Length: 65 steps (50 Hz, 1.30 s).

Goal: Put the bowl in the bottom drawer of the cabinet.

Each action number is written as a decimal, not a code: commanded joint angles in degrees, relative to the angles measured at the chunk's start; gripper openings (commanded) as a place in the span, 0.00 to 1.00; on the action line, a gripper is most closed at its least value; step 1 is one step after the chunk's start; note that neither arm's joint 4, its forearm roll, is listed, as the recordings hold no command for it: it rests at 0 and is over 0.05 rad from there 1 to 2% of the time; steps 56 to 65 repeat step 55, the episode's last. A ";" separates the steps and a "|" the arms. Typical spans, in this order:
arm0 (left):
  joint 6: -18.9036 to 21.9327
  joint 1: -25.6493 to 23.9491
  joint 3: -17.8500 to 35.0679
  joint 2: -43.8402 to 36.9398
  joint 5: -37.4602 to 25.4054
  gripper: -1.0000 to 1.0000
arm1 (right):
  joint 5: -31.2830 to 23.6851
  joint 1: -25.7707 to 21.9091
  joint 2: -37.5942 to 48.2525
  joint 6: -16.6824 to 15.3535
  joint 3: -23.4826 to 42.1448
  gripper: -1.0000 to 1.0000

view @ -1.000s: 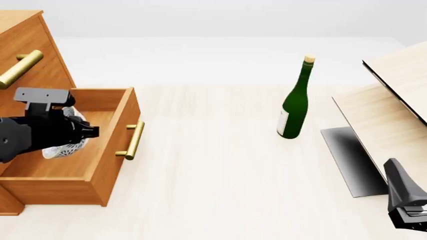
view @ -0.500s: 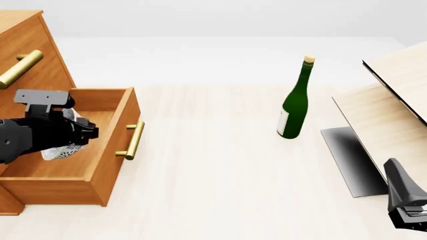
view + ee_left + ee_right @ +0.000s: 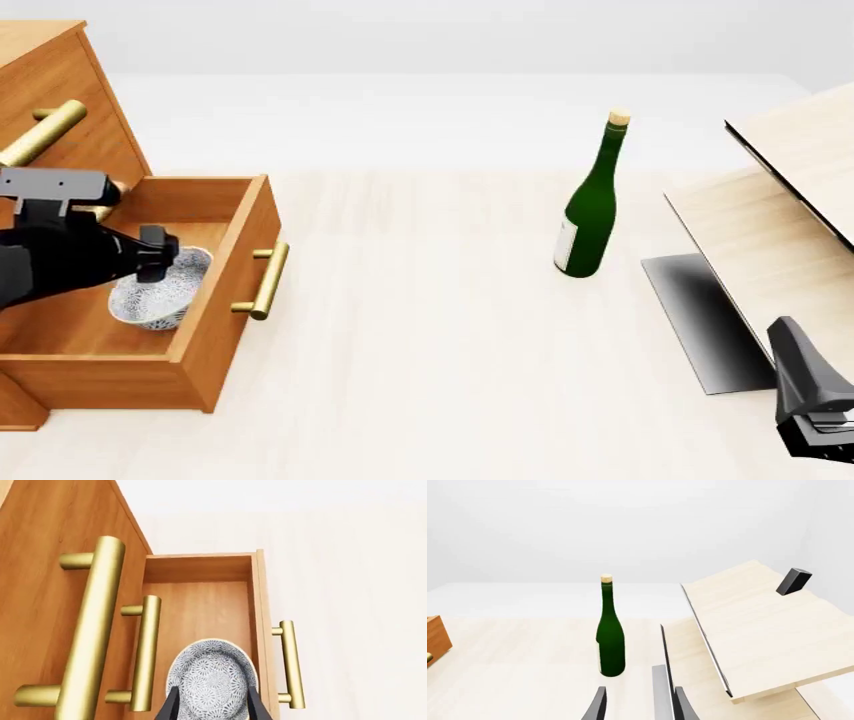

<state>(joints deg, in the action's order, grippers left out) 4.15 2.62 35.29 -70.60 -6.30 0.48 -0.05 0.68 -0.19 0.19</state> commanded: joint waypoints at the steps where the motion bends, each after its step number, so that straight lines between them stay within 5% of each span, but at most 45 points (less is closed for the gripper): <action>1: -0.30 1.15 0.31 2.36 -0.85 1.00 | 0.00 -0.01 -0.01 0.01 0.00 1.00; 12: -9.33 -5.57 1.13 3.78 0.50 1.00 | 0.00 0.01 0.01 0.01 0.00 1.00; 34: -13.58 -9.00 1.62 8.67 0.38 1.00 | 0.00 0.00 0.00 0.00 0.00 1.00; 55: -18.32 -14.19 -6.78 22.03 9.16 1.00 | 0.00 0.00 0.00 0.00 0.00 1.00; 65: -18.32 -14.19 -6.78 22.03 9.16 1.00 | 0.00 0.00 0.00 0.00 0.00 1.00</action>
